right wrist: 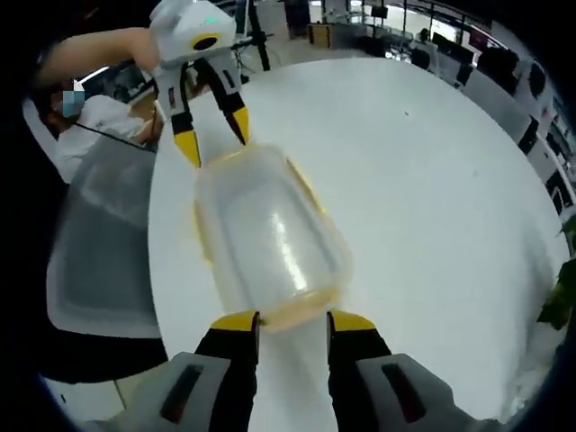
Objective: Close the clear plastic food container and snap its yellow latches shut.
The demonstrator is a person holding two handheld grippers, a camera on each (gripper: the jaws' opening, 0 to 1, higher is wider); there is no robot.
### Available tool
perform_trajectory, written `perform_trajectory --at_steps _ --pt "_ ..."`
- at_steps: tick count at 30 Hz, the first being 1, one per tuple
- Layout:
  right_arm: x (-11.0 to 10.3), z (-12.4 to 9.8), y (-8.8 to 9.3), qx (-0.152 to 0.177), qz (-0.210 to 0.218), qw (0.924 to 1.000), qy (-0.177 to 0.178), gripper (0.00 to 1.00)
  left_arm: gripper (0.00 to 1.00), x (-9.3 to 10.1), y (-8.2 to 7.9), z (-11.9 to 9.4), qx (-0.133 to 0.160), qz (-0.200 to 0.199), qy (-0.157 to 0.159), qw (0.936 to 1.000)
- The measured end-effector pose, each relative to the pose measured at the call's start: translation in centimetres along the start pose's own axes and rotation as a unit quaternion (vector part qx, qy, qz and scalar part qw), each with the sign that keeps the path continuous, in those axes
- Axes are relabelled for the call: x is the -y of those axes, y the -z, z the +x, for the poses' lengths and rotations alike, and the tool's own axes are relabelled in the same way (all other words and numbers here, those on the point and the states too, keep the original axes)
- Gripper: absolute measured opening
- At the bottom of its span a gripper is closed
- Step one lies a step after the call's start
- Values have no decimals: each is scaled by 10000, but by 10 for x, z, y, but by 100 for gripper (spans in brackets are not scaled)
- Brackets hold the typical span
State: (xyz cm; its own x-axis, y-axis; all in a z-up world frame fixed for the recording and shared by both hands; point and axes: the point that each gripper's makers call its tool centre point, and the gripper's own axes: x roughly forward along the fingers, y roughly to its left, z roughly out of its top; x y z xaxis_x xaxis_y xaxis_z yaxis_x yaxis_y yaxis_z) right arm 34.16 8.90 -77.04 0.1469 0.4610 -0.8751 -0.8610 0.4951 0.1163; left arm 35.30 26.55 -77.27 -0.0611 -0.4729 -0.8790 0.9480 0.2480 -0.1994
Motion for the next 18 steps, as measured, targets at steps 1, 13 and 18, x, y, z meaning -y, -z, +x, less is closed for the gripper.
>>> perform_trajectory --at_steps 1,13,18 --pt "0 0 1 14 61 10000 22 29 37 0 0 0 18 -49 9 10000" --pt "6 -1 -3 275 988 9946 136 29 36 -1 -9 -1 404 -1123 23 9928" --pt "7 -1 -7 415 1296 9905 186 29 31 -8 -2 -2 326 -1496 -132 9881"
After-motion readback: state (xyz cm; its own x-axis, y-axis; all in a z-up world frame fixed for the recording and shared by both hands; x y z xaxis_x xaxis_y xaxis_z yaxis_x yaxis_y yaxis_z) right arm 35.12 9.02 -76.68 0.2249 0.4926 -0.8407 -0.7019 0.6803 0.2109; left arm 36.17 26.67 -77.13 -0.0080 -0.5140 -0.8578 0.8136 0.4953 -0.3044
